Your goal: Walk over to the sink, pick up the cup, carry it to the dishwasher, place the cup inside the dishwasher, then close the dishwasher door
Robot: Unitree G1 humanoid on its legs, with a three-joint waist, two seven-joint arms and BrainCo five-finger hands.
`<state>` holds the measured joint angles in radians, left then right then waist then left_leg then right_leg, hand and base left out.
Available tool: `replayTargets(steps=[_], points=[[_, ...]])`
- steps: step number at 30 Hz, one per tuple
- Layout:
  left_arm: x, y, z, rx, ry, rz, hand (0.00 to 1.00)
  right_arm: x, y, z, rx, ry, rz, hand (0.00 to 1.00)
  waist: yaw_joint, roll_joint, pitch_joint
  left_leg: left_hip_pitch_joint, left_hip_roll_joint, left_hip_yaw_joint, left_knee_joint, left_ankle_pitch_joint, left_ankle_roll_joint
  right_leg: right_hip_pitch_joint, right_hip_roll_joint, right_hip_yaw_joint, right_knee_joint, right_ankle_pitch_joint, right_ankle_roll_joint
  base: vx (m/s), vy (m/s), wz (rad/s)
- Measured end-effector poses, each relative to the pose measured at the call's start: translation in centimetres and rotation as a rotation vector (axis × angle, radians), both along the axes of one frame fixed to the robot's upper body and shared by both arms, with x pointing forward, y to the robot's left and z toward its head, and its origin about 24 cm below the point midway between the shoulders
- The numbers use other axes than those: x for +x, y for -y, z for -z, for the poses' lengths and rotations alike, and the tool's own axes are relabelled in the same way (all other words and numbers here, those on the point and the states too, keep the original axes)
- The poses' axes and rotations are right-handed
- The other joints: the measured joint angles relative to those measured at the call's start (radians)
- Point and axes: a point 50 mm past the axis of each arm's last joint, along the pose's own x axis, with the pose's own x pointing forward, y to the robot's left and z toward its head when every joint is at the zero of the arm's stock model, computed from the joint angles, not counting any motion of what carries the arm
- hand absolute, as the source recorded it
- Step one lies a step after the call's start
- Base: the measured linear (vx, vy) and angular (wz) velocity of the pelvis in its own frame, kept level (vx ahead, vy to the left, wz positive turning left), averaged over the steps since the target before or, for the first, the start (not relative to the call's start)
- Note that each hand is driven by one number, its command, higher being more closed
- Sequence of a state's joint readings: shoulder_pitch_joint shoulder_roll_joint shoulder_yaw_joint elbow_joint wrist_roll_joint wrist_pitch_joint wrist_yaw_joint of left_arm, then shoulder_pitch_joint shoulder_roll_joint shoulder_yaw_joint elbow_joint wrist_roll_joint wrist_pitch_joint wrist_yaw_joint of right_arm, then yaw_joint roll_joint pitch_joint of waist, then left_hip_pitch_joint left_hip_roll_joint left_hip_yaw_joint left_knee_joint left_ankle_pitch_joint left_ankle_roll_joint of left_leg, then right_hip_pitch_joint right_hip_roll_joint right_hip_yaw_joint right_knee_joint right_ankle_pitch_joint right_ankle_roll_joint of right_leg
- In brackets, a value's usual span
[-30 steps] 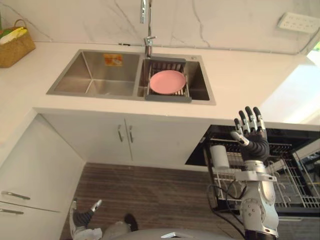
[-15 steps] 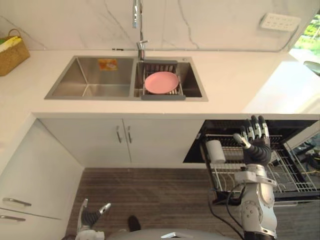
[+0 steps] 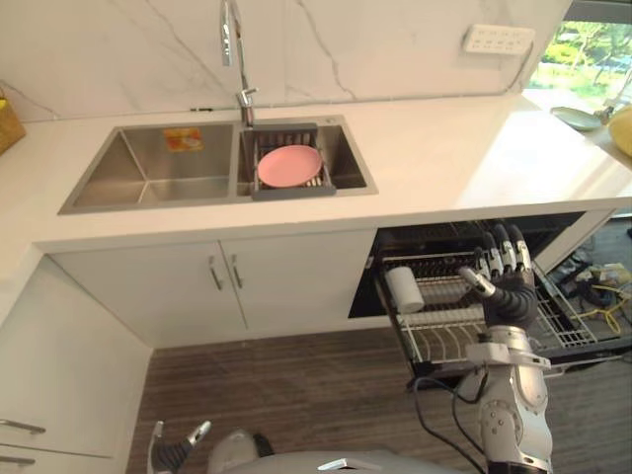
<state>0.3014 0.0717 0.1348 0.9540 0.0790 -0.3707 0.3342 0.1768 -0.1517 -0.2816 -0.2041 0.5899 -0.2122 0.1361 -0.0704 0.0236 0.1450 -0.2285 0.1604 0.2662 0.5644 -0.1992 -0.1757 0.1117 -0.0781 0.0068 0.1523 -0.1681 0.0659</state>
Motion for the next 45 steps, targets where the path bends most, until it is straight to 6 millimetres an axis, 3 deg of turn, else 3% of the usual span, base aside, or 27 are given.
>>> replayTargets(steps=[1,2,3,4,5,6,7,8,9,15,17,18,19,20,21,22,23,24,26,27,29,30,31,34,36,42,45], points=[[-0.1,0.1,0.0,-0.003,-0.003,-0.001,0.0,-0.1,0.1,-0.3,-0.001,0.014,0.014,0.0,0.005,0.007,-0.001,0.009,-0.022,-0.059,-0.073,-0.004,0.008,0.001,0.0,0.008,-0.004,-0.001,0.002,-0.03,0.033,-0.43],[-0.9,0.2,0.2,-0.009,-0.02,-0.021,0.0,-0.3,0.4,-0.9,-0.01,0.044,0.034,0.0,0.01,0.026,-0.001,0.055,-0.051,-0.1,-0.177,0.037,0.05,0.024,0.014,0.038,-0.054,-0.004,-0.009,0.04,-0.013,-0.39],[-1.9,0.5,0.4,-0.019,-0.042,-0.05,0.0,-0.6,0.1,-1.1,-0.012,0.058,0.03,0.0,0.023,0.054,0.002,0.063,-0.045,-0.115,-0.208,0.024,0.06,0.026,0.069,0.043,0.028,-0.02,-0.016,0.08,-0.053,-0.3],[-2.2,0.3,0.2,-0.008,-0.036,-0.057,0.0,-0.8,-0.1,-1.2,-0.011,0.064,0.029,0.0,0.023,0.049,0.004,0.062,-0.048,-0.132,-0.195,0.013,0.055,0.026,0.082,0.048,0.056,-0.025,-0.033,0.18,-0.218,-0.3],[-2.7,-0.7,-0.1,0.028,-0.024,-0.069,0.0,-0.9,-0.4,-1.5,-0.012,0.082,0.017,0.0,0.039,0.003,0.008,0.05,-0.075,-0.133,-0.152,0.004,0.063,0.048,0.08,0.069,0.016,-0.074,-0.063,0.16,-0.16,-0.42],[-3.3,-0.1,0.2,0.007,-0.05,-0.089,0.0,-0.5,-0.4,-1.9,-0.02,0.1,0.014,0.0,0.053,0.025,0.02,0.042,-0.081,-0.19,-0.106,-0.005,0.089,0.062,0.104,0.099,0.006,-0.069,-0.07,0.17,-0.121,-0.68],[-3.9,0.2,0.3,0.0,-0.066,-0.096,0.0,-0.3,-0.5,-1.9,-0.016,0.105,0.007,0.0,0.062,0.027,0.019,0.059,-0.079,-0.189,-0.109,0.006,0.122,0.063,0.111,0.124,0.014,-0.071,-0.07,0.11,0.021,-0.76],[-4.7,0.3,0.3,-0.003,-0.085,-0.105,0.0,-0.2,-0.9,-1.9,-0.005,0.11,-0.003,0.0,0.064,0.017,0.013,0.075,-0.077,-0.17,-0.122,0.002,0.161,0.063,0.107,0.146,0.022,-0.076,-0.065,0.14,-0.003,-0.62],[-5.2,0.3,0.3,-0.003,-0.094,-0.115,0.0,-0.5,-1.0,-1.7,0.002,0.105,-0.004,0.0,0.056,-0.003,-0.005,0.073,-0.083,-0.155,-0.127,-0.009,0.17,0.052,0.096,0.151,0.036,-0.095,-0.06,0.19,-0.024,-0.44],[-2.2,-0.9,-0.1,0.012,-0.004,-0.122,0.0,-1.4,-0.6,-0.9,0.015,0.074,0.023,0.0,0.042,-0.072,-0.048,0.149,-0.128,-0.128,-0.198,-0.03,0.187,0.039,0.067,0.173,0.147,-0.125,-0.04,0.23,-0.01,-0.1],[-1.4,-1.1,-0.2,0.013,0.023,-0.133,0.0,-1.5,-0.3,-1.0,0.015,0.077,0.042,0.0,0.047,-0.092,-0.06,0.183,-0.141,-0.127,-0.245,-0.037,0.196,-0.044,0.069,0.172,0.336,-0.143,0.055,0.13,-0.013,0.0],[-1.3,-1.4,-0.3,0.016,0.03,-0.15,0.0,-1.5,-0.2,-1.0,0.014,0.081,0.044,0.0,0.045,-0.101,-0.063,0.209,-0.152,-0.127,-0.269,-0.041,0.193,-0.115,0.067,0.171,0.481,-0.128,0.146,0.11,-0.016,0.04],[-1.3,-1.5,-0.3,0.016,0.032,-0.16,0.0,-1.5,-0.2,-1.0,0.015,0.081,0.045,0.0,0.043,-0.104,-0.062,0.22,-0.157,-0.128,-0.277,-0.043,0.196,-0.143,0.064,0.169,0.548,-0.109,0.181,0.16,-0.001,0.05],[-1.4,-1.6,-0.3,0.015,0.034,-0.172,0.0,-1.5,-0.3,-1.0,0.018,0.083,0.045,0.0,0.044,-0.115,-0.062,0.251,-0.171,-0.128,-0.293,-0.045,0.209,-0.193,0.047,0.144,0.662,-0.061,0.192,0.21,0.0,0.08],[-1.3,-1.7,-0.3,0.015,0.035,-0.17,0.0,-1.5,-0.4,-1.0,0.019,0.086,0.038,0.0,0.046,-0.128,-0.062,0.283,-0.187,-0.133,-0.311,-0.049,0.216,-0.228,0.017,0.089,0.752,0.001,0.127,0.22,0.0,0.11],[-1.3,-1.7,-0.3,0.012,0.034,-0.168,0.0,-1.4,-0.5,-1.0,0.015,0.087,0.029,0.0,0.044,-0.123,-0.059,0.298,-0.189,-0.139,-0.318,-0.05,0.219,-0.241,0.008,0.066,0.79,0.042,0.102,0.29,-0.013,0.37],[-0.9,-1.5,-0.3,0.003,0.041,-0.161,0.0,-1.4,-0.7,-1.0,0.004,0.09,0.008,0.0,0.034,-0.098,-0.053,0.34,-0.181,-0.163,-0.333,-0.052,0.222,-0.285,0.003,0.032,0.885,0.047,0.046,0.25,-0.025,0.38],[-1.0,-1.5,-0.3,0.0,0.037,-0.16,0.0,-1.3,-0.8,-1.1,0.001,0.095,0.003,0.0,0.034,-0.098,-0.054,0.353,-0.178,-0.171,-0.343,-0.052,0.223,-0.304,0.004,0.024,0.892,-0.008,0.025,0.25,-0.04,0.42],[-0.3,-1.7,-0.3,-0.003,0.046,-0.154,0.0,-1.0,-0.9,-1.4,-0.001,0.11,-0.003,0.0,0.032,-0.087,-0.05,0.379,-0.147,-0.202,-0.368,-0.052,0.221,-0.364,0.013,-0.027,0.827,-0.114,-0.016,0.25,-0.104,0.44],[-0.1,-1.9,-0.3,0.0,0.046,-0.15,0.0,-0.9,-1.0,-1.5,0.0,0.117,-0.009,0.0,0.026,-0.071,-0.05,0.393,-0.113,-0.219,-0.375,-0.051,0.219,-0.386,0.023,-0.065,0.691,-0.132,-0.024,0.27,-0.121,0.56],[-0.2,-2.0,-0.3,0.003,0.039,-0.146,0.0,-0.7,-1.2,-1.6,0.0,0.121,-0.02,0.0,0.017,-0.071,-0.049,0.41,-0.092,-0.239,-0.375,-0.057,0.21,-0.4,0.028,-0.076,0.496,-0.093,-0.015,0.26,-0.122,0.41],[-0.6,-2.4,-0.3,0.012,0.015,-0.141,0.0,-0.8,-1.1,-1.6,-0.002,0.124,-0.022,0.0,0.009,-0.083,-0.052,0.435,-0.091,-0.243,-0.373,-0.079,0.176,-0.389,0.02,-0.073,0.329,0.009,-0.014,0.38,-0.249,0.36],[-1.3,-2.8,-0.3,0.025,-0.011,-0.131,0.0,-0.9,-1.2,-1.6,-0.006,0.123,-0.029,0.0,0.004,-0.12,-0.062,0.461,-0.113,-0.249,-0.369,-0.121,0.151,-0.377,-0.008,-0.067,0.204,0.197,-0.008,0.38,-0.254,0.32],[-1.4,-0.9,0.5,-0.03,-0.056,-0.123,0.0,-1.4,-0.5,-1.4,-0.05,0.092,-0.039,0.0,0.004,-0.057,-0.064,0.476,-0.049,-0.264,-0.341,-0.173,0.132,-0.363,0.04,-0.095,0.254,0.126,-0.024,0.23,-0.161,0.14],[-1.2,-0.2,0.6,-0.047,-0.053,-0.129,0.0,-1.4,-0.5,-1.5,-0.043,0.1,-0.041,0.0,-0.002,-0.042,-0.061,0.474,-0.04,-0.264,-0.347,-0.168,0.131,-0.363,0.051,-0.102,0.247,0.12,-0.028,0.13,-0.123,-0.03],[-1.1,-0.3,0.7,-0.032,-0.062,-0.141,0.0,-1.5,-0.9,-2.5,-0.059,0.141,-0.061,0.0,-0.009,-0.04,-0.059,0.487,-0.037,-0.261,-0.416,-0.111,0.12,-0.307,0.053,-0.125,0.119,0.178,-0.016,0.03,-0.04,0.11],[-1.9,-0.5,0.7,0.0,-0.099,-0.123,0.0,-1.3,-1.0,-2.3,-0.061,0.123,-0.078,0.0,0.002,-0.036,-0.062,0.484,-0.034,-0.228,-0.41,-0.113,0.121,-0.286,0.058,-0.124,0.052,0.193,-0.014,-0.03,0.017,-0.07]])
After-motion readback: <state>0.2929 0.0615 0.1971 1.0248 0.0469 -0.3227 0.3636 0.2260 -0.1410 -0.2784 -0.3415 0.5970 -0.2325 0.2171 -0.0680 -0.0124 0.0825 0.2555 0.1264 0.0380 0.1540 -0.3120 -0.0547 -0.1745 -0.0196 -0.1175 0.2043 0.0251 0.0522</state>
